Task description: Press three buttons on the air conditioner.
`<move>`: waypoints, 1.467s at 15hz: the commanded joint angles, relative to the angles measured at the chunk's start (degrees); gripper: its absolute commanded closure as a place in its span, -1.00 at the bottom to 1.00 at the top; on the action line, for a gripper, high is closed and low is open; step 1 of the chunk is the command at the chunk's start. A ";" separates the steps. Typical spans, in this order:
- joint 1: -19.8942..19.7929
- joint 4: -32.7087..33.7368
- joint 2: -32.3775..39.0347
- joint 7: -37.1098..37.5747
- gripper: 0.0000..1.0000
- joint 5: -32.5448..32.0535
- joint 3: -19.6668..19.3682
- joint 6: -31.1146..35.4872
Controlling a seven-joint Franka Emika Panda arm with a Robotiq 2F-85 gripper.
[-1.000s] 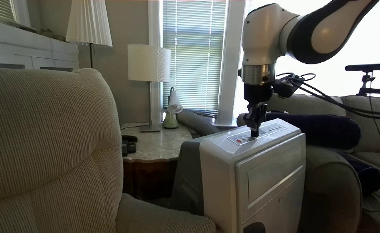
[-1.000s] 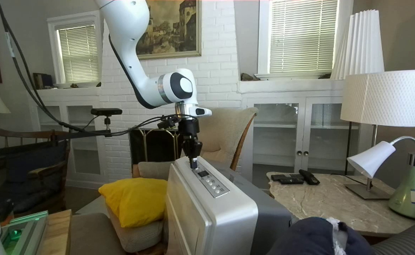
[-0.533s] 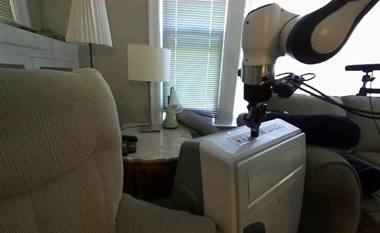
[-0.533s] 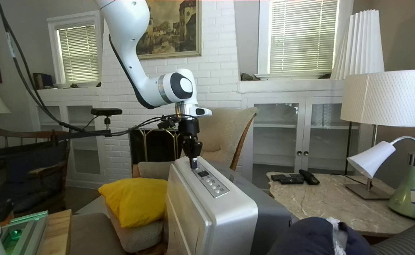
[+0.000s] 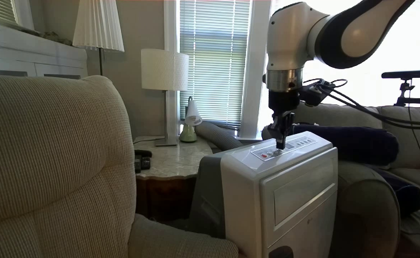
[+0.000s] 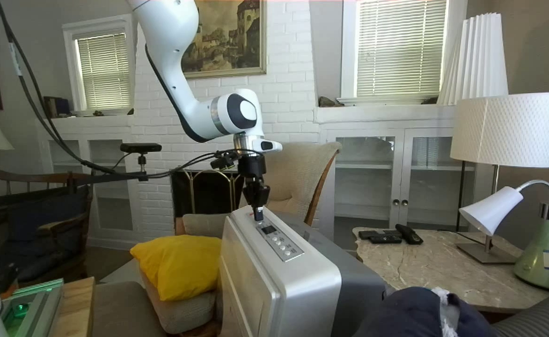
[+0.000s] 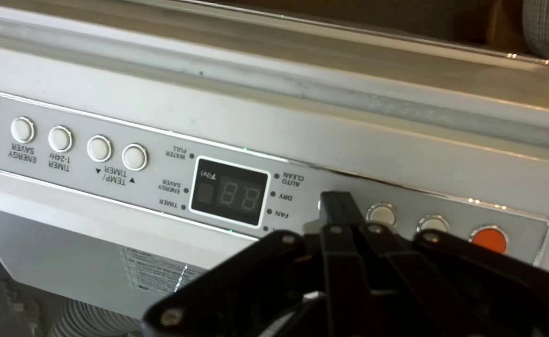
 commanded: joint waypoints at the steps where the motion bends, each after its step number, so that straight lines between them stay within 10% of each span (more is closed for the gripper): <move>1: -0.69 -0.06 -1.73 -0.78 1.00 0.21 0.23 -1.80; 22: -2.06 -1.51 -5.78 -1.43 1.00 0.94 0.90 -4.99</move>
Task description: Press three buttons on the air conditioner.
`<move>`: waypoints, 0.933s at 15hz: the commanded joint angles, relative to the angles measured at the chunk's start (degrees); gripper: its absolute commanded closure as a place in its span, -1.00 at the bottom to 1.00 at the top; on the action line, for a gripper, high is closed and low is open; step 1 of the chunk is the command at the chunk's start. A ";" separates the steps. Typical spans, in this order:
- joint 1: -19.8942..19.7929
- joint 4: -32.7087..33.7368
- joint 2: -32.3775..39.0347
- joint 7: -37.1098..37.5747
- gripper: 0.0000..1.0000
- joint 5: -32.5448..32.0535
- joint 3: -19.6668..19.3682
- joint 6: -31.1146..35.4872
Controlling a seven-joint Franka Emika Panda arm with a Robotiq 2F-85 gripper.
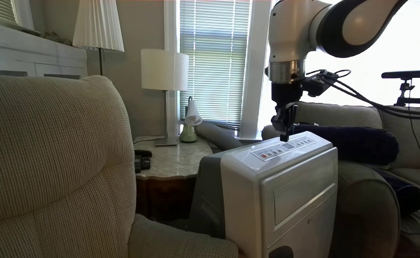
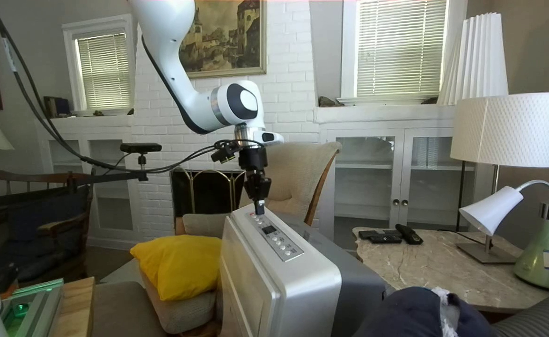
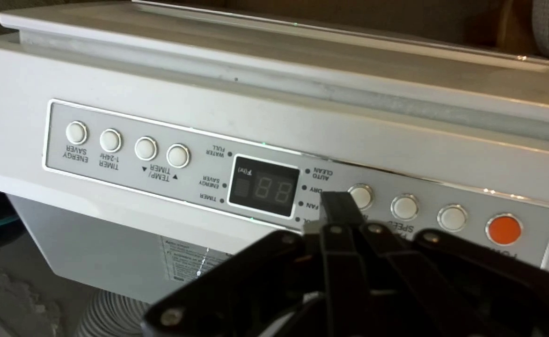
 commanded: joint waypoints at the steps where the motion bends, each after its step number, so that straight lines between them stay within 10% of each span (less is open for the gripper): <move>1: -1.38 -1.55 -3.93 -1.70 0.48 1.18 0.65 -1.89; 14: -5.24 -1.26 -14.08 -6.18 -1.00 3.46 2.23 -16.56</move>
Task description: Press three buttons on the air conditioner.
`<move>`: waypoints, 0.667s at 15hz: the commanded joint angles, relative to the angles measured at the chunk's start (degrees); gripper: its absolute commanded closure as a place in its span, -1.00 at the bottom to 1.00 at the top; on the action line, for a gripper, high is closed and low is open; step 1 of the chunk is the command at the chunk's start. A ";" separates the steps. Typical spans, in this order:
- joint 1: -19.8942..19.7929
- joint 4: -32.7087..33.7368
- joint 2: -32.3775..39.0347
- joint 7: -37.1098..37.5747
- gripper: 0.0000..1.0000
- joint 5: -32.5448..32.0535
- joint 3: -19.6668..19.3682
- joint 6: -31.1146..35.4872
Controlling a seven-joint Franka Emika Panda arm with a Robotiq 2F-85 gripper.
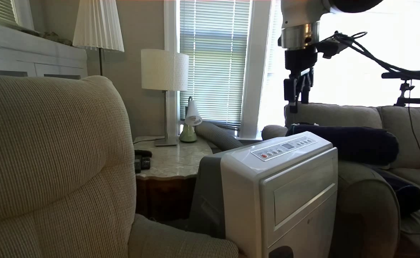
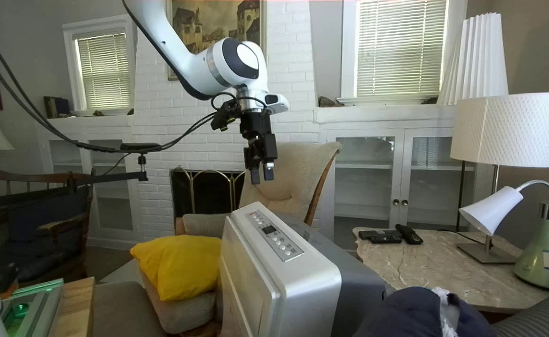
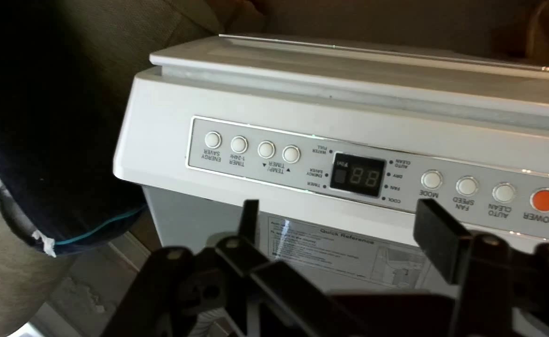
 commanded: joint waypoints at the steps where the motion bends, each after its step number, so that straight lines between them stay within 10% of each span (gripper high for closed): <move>1: -1.82 -0.88 -3.65 -3.71 -1.00 3.53 1.51 -4.83; 10: -3.22 0.60 -4.35 -7.44 -1.00 6.65 2.45 -9.18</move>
